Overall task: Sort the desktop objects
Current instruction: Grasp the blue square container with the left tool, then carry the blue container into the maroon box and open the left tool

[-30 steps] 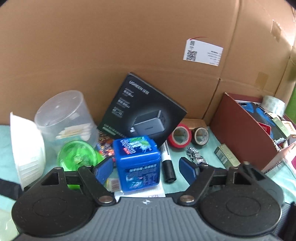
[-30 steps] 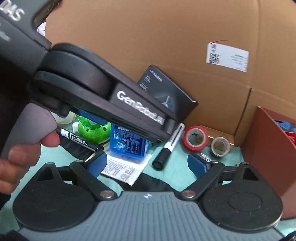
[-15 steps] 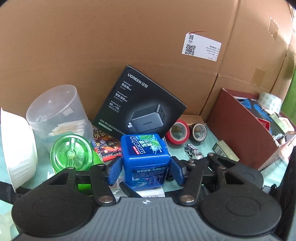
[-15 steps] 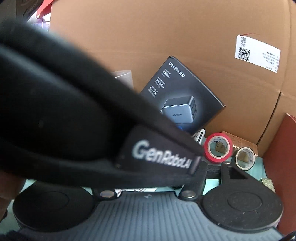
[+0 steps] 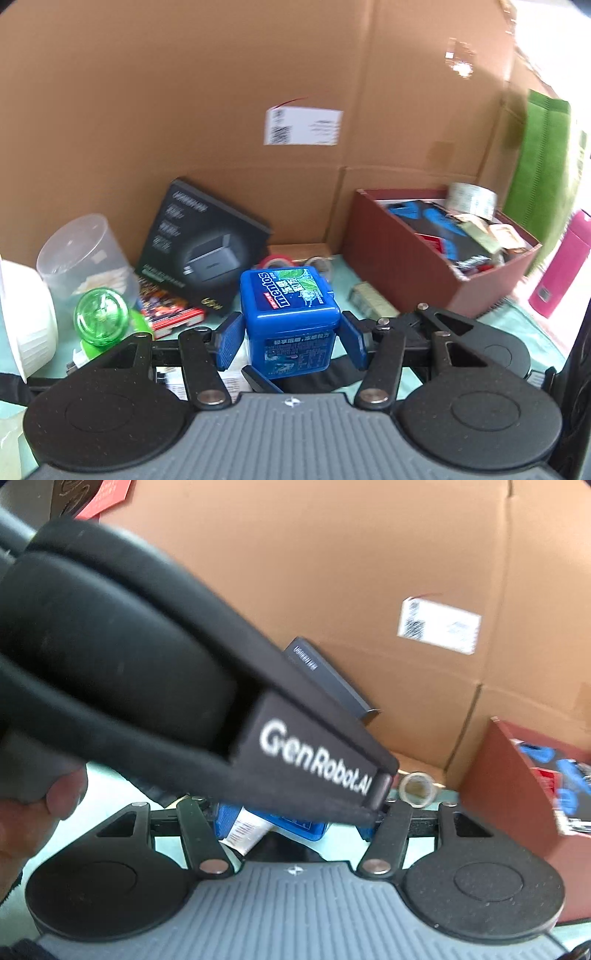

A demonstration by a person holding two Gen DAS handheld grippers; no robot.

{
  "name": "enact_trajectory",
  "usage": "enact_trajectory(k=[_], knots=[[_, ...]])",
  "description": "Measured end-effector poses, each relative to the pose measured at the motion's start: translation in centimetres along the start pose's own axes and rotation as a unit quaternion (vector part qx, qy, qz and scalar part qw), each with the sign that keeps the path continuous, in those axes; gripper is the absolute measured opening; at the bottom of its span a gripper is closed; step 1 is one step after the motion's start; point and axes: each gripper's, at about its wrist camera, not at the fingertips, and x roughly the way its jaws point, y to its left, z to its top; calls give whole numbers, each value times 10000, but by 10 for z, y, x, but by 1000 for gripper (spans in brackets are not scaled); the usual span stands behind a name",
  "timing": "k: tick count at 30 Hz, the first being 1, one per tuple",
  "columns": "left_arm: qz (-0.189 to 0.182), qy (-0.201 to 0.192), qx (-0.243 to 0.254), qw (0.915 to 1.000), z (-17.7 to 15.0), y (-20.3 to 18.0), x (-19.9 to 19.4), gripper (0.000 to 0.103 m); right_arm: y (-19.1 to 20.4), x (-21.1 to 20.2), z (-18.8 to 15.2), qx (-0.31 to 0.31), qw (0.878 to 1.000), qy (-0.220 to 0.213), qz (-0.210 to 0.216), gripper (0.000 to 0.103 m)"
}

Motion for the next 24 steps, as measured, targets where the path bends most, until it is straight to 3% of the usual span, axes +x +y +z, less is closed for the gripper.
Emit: enact_trajectory(k=[24], knots=[[-665, -524, 1024, 9911, 21, -130, -8, 59, -77, -107, -23, 630, 9898, -749, -1035, 60]])
